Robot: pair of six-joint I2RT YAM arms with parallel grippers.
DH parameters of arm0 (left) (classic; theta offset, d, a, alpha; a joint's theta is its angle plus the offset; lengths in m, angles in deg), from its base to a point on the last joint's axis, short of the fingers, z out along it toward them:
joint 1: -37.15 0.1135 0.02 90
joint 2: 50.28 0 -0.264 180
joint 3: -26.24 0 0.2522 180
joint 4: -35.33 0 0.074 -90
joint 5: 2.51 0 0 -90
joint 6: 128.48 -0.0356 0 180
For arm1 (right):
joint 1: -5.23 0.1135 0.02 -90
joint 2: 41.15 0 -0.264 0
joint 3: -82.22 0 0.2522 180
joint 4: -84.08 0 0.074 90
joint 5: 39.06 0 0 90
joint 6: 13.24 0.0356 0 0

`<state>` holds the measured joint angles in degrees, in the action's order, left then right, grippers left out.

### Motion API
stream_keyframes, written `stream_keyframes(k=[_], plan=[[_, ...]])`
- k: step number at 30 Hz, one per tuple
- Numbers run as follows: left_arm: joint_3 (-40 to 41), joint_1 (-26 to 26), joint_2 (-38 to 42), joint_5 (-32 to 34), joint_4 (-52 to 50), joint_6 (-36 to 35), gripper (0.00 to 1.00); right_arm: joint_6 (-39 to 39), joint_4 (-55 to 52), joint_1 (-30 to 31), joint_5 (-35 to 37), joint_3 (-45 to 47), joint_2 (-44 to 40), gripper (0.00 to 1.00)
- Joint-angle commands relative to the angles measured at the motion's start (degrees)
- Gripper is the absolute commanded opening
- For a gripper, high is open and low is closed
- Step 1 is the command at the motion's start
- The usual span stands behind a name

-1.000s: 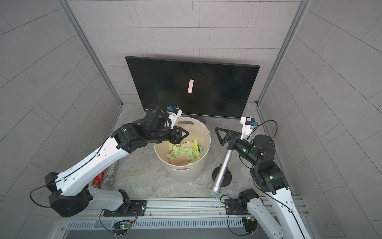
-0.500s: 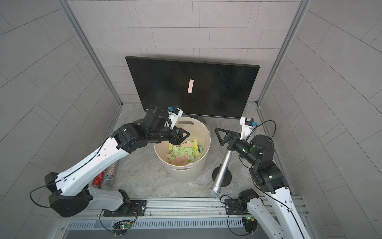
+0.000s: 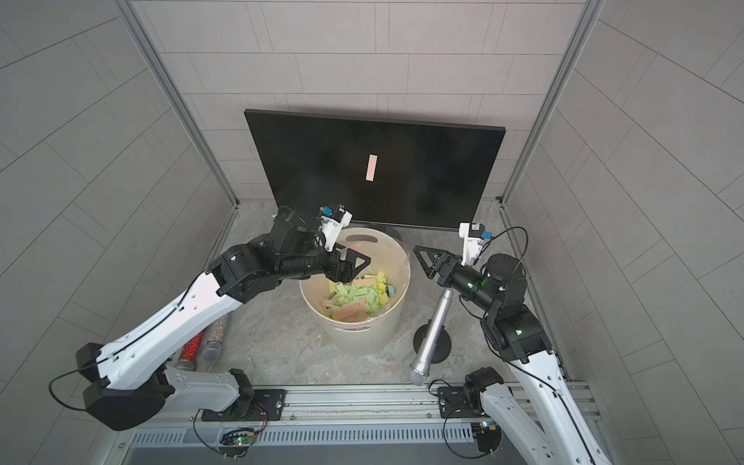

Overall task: Remove the sticky note from the monitor
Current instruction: Place the sticky note in the trash bin.

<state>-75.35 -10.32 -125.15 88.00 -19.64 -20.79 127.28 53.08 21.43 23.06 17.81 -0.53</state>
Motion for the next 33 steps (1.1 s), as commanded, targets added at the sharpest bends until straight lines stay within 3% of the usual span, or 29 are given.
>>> stream_keyframes(k=[1,5,13,25,33], plan=[[1.4,1.9,1.6,-5.3,2.7,0.7,0.88,2.1,3.7,0.0,-5.2,-2.3,1.9,0.62],[2.9,4.8,2.9,-12.0,5.5,2.7,0.90,2.5,5.3,0.8,-7.6,-4.7,4.5,0.53],[5.7,10.1,4.2,-27.3,12.7,8.0,0.90,0.8,6.6,6.9,-9.8,-10.6,11.1,0.48],[7.4,10.6,5.4,-31.2,15.6,10.4,0.90,-3.2,4.5,16.4,-5.3,-15.5,19.7,0.34],[8.6,10.6,5.5,-33.0,17.8,11.8,0.90,-4.2,2.8,19.0,-2.9,-17.5,23.2,0.33]])
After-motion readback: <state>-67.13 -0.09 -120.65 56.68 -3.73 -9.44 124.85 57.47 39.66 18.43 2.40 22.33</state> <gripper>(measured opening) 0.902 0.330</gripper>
